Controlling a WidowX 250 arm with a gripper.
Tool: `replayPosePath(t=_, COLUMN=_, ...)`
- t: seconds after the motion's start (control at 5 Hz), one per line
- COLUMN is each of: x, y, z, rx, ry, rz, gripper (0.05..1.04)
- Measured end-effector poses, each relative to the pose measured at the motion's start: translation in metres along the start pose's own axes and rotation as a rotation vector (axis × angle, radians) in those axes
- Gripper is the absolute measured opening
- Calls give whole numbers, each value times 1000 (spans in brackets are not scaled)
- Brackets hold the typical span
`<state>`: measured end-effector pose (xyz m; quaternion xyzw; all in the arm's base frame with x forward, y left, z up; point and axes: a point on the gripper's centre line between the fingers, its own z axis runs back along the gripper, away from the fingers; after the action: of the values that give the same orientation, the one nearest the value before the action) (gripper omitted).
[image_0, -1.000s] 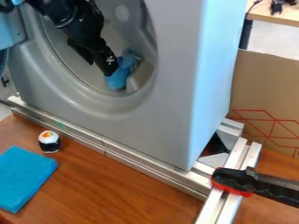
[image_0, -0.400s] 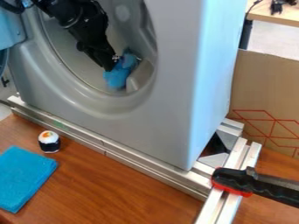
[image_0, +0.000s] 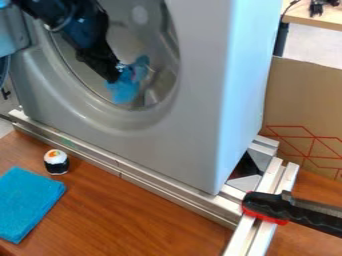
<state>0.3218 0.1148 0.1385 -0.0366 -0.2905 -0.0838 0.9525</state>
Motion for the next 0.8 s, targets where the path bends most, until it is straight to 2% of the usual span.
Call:
replayPosePath(t=0.2, x=-28, y=-11, z=41, rx=57, ry=54, rz=19, gripper=115)
replayPosePath(t=0.4, x=-65, y=-21, z=70, rx=76, ry=293, rz=61, gripper=111)
replayPosePath(t=0.6, x=-104, y=-47, z=86, rx=33, ry=413, rz=-4, gripper=111)
replayPosePath(t=0.8, x=-137, y=-53, z=77, rx=15, ry=446, rz=-49, gripper=111)
